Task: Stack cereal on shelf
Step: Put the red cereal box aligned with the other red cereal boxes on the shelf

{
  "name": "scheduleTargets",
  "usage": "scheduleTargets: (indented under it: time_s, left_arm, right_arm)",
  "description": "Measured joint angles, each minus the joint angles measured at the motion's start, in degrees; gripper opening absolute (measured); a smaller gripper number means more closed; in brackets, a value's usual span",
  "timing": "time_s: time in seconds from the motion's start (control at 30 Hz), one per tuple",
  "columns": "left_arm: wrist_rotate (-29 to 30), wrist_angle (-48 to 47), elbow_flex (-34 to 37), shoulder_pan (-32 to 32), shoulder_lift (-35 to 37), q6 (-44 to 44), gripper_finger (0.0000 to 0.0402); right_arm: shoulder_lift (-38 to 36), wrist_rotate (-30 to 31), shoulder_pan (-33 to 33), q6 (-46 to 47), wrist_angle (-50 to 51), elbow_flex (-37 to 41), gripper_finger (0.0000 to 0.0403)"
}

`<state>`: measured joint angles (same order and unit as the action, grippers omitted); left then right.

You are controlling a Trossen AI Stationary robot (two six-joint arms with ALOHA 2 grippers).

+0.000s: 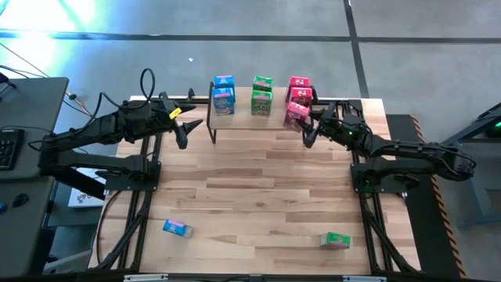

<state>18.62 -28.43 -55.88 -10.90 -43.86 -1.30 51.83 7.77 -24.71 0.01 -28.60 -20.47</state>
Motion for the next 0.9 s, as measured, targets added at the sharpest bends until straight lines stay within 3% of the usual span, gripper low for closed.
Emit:
scheduleTargets:
  time_s: [0.9]
  left_arm:
    - [-0.01,0.0,-0.02,0.0,0.0,0.0,0.025]
  right_arm:
    - [-1.74,3.02,-0.04,-0.09,4.9,-0.02,0.0213]
